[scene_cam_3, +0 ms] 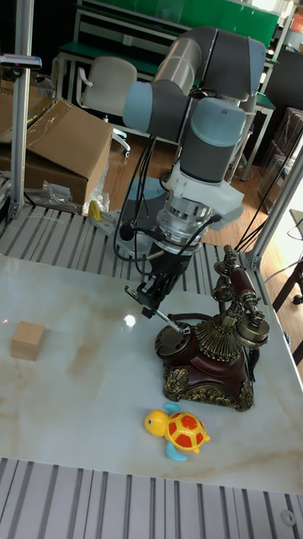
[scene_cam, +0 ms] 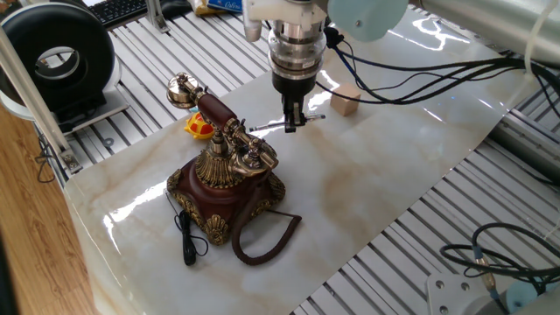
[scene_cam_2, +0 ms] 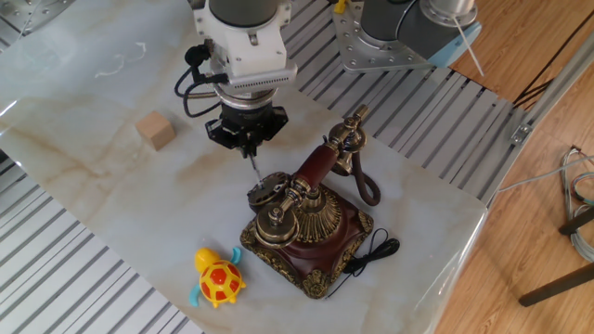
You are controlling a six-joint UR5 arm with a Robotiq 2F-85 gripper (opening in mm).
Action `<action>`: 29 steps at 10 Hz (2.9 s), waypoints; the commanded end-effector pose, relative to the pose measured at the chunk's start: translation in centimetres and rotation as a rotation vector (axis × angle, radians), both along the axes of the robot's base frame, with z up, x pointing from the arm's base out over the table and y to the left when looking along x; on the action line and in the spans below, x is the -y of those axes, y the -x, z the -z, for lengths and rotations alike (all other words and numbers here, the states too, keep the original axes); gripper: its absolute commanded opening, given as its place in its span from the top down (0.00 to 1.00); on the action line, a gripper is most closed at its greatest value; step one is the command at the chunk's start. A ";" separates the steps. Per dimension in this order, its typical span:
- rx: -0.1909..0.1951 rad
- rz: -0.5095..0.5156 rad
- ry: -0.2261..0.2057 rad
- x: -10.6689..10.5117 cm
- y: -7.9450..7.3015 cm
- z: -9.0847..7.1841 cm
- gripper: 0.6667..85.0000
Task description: Dial a number on an old rotary phone
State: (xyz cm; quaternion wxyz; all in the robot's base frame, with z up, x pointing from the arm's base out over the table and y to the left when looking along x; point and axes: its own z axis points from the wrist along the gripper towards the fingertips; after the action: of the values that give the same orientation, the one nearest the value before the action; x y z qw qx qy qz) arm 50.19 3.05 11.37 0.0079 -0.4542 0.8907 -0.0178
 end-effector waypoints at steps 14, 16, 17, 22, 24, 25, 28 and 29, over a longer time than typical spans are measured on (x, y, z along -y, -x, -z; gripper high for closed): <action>-0.099 0.159 -0.101 -2.0 3.3 0.9 0.99; -0.102 0.165 -0.101 -2.2 3.4 1.1 0.99; -0.103 0.169 -0.104 -2.4 3.4 1.2 0.99; -0.108 0.159 -0.119 -2.3 2.9 1.5 0.99; -0.110 0.157 -0.105 -2.1 2.6 1.5 0.99; -0.110 0.159 -0.097 -2.2 2.4 1.5 0.99; -0.107 0.162 -0.097 -2.0 1.7 2.0 0.99; -0.110 0.162 -0.099 -1.9 1.7 2.0 0.99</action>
State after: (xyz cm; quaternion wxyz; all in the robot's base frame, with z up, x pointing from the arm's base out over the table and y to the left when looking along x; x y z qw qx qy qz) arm 48.05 4.87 9.44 -0.0227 -0.3827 0.9225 0.0443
